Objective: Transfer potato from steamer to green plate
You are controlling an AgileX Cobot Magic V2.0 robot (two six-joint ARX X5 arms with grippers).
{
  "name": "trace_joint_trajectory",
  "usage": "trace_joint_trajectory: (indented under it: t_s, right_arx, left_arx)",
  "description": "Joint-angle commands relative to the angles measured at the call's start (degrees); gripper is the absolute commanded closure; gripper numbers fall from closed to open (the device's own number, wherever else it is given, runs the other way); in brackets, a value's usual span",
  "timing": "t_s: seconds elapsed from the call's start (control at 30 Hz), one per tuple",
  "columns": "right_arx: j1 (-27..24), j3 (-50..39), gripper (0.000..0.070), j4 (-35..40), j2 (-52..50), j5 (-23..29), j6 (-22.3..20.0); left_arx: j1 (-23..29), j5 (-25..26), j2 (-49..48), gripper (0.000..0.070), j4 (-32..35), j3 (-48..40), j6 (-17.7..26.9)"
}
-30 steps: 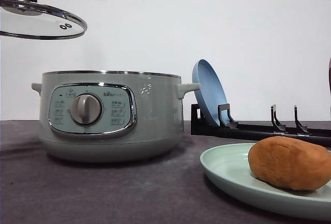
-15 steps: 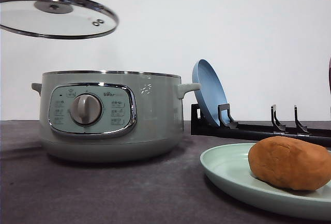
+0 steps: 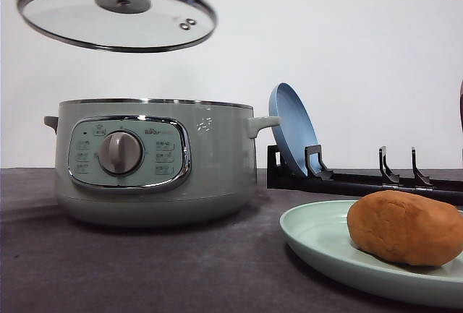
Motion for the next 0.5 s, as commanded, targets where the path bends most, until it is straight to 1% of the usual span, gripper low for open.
trace_joint_trajectory:
  t_s: [0.0, 0.13, 0.27, 0.47]
  right_arx:
    - [0.26, 0.90, 0.0000, 0.77, 0.26, 0.15, 0.17]
    - [0.26, 0.90, 0.0000, 1.25, 0.26, 0.16, 0.17]
    - [0.26, 0.90, 0.0000, 2.13, 0.26, 0.15, 0.15]
    - [0.26, 0.90, 0.0000, 3.66, 0.26, 0.15, 0.15]
  left_arx:
    - [-1.10, 0.58, -1.03, 0.0700, 1.57, 2.54, -0.17]
    - [-3.21, 0.57, -1.03, 0.0700, 1.55, 2.27, -0.13]
    - [-4.23, 0.55, -1.03, 0.0700, 1.85, 1.15, -0.15]
    - [-4.67, 0.55, -1.03, 0.0700, 3.76, -3.95, -0.15]
